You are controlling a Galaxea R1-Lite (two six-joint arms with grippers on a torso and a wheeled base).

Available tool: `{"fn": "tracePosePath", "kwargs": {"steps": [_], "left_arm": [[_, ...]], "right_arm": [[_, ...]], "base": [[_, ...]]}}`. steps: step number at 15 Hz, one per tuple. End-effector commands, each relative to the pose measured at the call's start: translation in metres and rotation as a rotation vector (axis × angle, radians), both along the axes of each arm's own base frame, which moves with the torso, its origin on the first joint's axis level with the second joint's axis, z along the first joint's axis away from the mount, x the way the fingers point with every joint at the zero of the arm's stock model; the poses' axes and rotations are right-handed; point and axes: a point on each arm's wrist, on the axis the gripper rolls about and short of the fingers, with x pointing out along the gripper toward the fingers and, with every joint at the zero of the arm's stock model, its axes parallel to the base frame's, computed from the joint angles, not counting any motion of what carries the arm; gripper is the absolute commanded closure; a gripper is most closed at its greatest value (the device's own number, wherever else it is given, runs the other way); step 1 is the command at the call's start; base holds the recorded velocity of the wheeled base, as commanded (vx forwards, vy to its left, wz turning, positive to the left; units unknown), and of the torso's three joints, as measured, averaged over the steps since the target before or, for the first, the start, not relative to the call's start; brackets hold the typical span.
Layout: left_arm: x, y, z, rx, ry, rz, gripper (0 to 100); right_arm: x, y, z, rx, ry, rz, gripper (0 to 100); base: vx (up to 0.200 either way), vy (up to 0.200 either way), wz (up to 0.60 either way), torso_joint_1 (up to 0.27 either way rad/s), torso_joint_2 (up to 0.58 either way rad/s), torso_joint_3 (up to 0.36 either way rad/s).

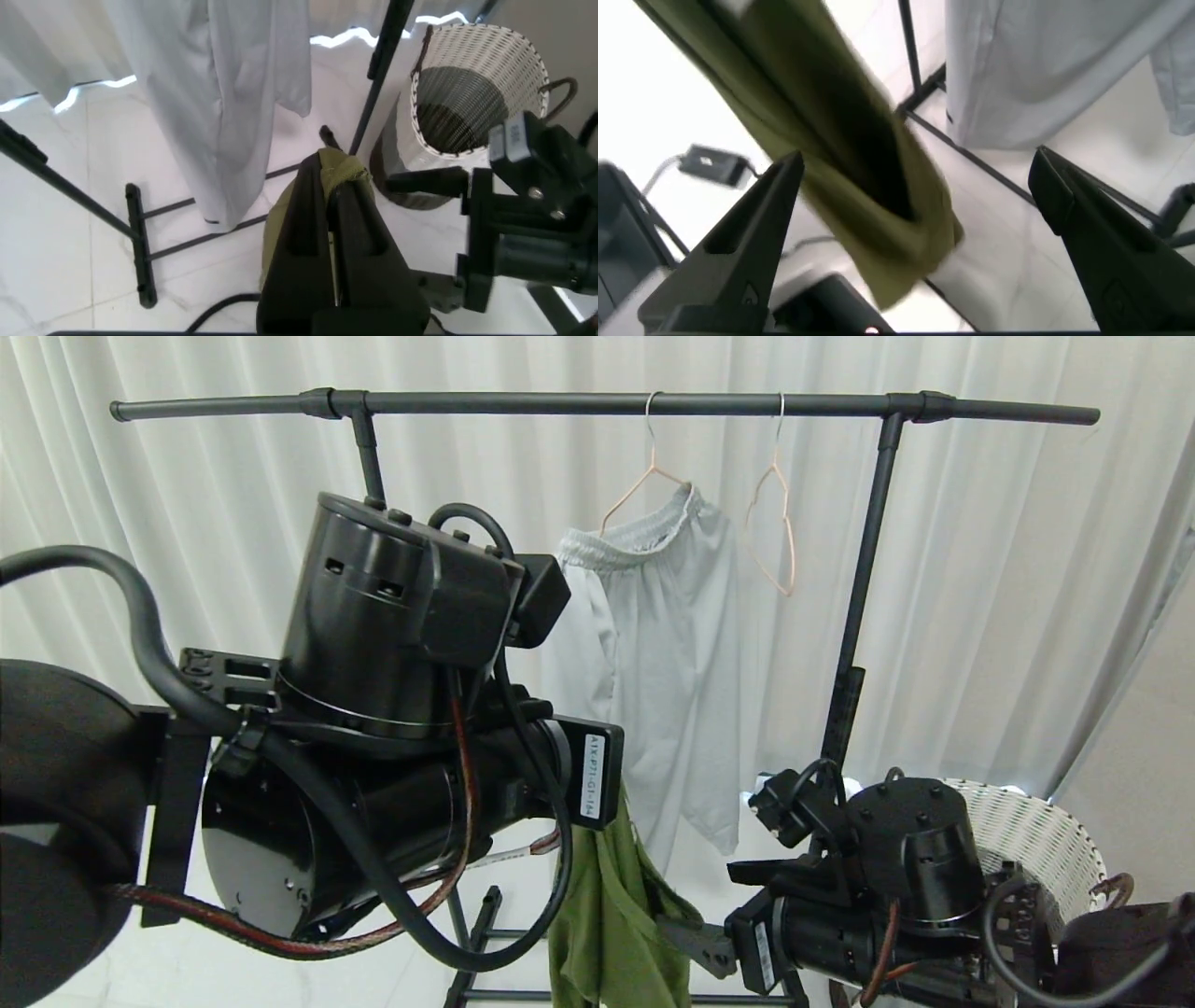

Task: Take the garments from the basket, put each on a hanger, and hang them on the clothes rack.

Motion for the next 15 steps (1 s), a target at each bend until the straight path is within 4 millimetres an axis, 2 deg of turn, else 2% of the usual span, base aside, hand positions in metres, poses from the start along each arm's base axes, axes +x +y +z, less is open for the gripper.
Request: {"fn": "tracePosePath", "kwargs": {"steps": [1,6,9,12,13,15], "left_arm": [[-0.002,-0.001,0.001,-0.002,-0.002,-0.01,100],[-0.014,-0.01,0.003,-0.01,-0.007,-0.06,100],[-0.022,-0.007,0.009,-0.027,-0.02,-0.079,100],[-0.028,-0.003,0.012,-0.034,-0.025,-0.091,100],[-0.03,-0.003,0.013,-0.036,-0.027,-0.097,100],[-0.032,-0.003,0.01,-0.03,-0.022,-0.105,100]], "right_arm": [[-0.006,-0.007,0.005,0.005,-0.012,0.006,0],[-0.001,0.002,0.007,0.015,-0.024,0.015,0],[-0.001,0.007,-0.003,-0.012,-0.007,0.018,0],[0.003,0.002,-0.004,-0.02,-0.004,-0.004,0],[0.004,0.001,-0.004,-0.019,-0.005,-0.007,100],[0.005,0.0,-0.002,-0.013,-0.011,-0.011,100]], "base": [[0.0,0.0,0.0,0.0,0.0,0.0],[0.0,0.0,0.0,0.0,0.0,0.0],[0.0,0.0,0.0,0.0,0.0,0.0],[0.0,0.0,0.0,0.0,0.0,0.0],[0.0,0.0,0.0,0.0,0.0,0.0],[0.0,0.0,0.0,0.0,0.0,0.0]]}}
